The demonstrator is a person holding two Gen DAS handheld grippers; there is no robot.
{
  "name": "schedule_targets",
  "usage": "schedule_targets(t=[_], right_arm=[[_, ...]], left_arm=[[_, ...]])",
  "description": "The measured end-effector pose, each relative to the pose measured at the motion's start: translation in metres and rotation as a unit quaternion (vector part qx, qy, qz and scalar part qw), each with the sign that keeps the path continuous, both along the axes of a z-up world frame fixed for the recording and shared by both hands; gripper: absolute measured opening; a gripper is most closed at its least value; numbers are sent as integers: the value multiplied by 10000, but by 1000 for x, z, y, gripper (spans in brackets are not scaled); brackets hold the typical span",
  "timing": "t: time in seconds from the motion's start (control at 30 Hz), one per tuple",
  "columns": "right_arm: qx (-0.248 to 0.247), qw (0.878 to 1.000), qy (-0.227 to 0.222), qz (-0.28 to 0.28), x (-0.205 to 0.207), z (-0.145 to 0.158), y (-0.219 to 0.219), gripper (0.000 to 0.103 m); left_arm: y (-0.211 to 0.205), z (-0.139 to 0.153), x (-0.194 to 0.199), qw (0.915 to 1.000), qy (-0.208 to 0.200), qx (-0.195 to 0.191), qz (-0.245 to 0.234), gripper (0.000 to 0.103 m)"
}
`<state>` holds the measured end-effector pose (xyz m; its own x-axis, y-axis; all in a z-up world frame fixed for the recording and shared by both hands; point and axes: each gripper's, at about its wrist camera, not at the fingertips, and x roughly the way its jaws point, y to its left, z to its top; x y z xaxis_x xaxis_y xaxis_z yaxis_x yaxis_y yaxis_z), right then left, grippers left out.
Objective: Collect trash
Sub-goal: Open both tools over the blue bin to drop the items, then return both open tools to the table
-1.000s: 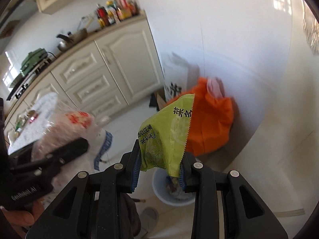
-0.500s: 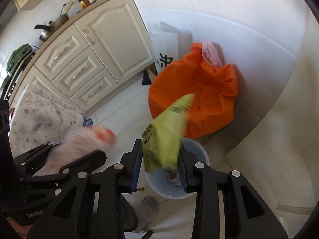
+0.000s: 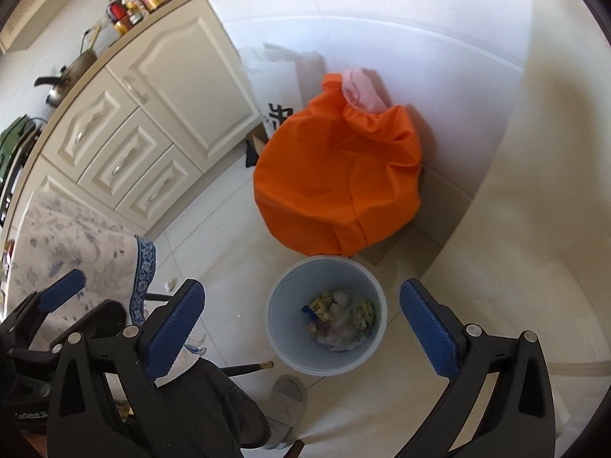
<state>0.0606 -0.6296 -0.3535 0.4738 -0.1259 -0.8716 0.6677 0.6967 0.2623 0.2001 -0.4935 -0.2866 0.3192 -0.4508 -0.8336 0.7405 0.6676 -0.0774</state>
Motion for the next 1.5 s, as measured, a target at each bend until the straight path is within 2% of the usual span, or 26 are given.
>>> schedule_targets(t=[0.23,0.47,0.63,0.87,1.27,1.4,1.5], right_arm=[[-186,9993,-324,92,-2,39,22,103],[-557,9952,-710,365,7,96,58,103],[-769,9892,-1066,652,18,139,92,103],[-1077,9745,-1533,1234,47,192,158,103],[-1194,9447,-1899,2392,109,229,284,103],[-1216,9342,-1917,2752,128,231,320,103],[-1231,9263,-1898,3014,144,229,348,103]], left_arm=[[43,44,-25,9990,-211,-377,137,101],[116,108,-52,9936,-603,-903,297,102],[182,150,-71,9849,-983,-1314,560,102],[293,191,-96,9661,-1549,-1705,1164,102],[446,210,-127,9341,-2152,-1725,2268,102],[483,209,-132,9241,-2267,-1636,2607,102],[492,208,-129,9192,-2293,-1541,2806,102]])
